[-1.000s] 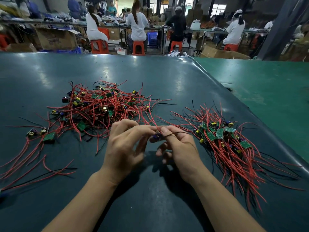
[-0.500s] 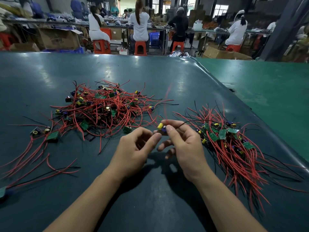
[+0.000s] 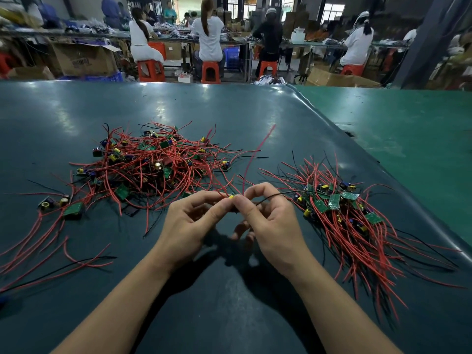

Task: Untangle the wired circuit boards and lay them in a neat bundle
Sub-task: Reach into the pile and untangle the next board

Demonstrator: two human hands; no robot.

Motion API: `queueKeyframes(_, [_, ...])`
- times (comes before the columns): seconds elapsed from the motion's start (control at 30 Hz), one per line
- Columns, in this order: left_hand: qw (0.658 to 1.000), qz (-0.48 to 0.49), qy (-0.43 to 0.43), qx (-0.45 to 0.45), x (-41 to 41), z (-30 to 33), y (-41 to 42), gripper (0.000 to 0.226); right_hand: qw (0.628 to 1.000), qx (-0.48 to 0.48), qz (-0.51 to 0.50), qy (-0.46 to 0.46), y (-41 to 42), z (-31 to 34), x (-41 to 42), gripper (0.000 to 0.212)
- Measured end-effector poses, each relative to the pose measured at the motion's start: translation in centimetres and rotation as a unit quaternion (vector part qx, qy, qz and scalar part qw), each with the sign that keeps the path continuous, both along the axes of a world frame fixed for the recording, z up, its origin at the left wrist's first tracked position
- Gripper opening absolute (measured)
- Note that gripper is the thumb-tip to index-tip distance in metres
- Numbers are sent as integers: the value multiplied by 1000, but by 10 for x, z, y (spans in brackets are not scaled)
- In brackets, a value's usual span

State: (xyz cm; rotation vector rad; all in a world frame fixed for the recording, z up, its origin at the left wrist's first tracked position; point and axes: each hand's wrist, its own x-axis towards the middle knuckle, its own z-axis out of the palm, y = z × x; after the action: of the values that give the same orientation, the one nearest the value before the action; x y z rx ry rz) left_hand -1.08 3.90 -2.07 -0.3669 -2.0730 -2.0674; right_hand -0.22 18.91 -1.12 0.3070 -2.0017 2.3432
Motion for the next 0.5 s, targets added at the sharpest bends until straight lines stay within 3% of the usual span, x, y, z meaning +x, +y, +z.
queueKeyframes(0.27, [999, 13, -11, 36, -3, 2, -2, 15, 999, -37, -23, -25, -2, 1, -2, 13])
queueKeyframes(0.5, [998, 44, -22, 50, 0, 5, 1, 15, 996, 4, -88, -30, 0, 1, -4, 10])
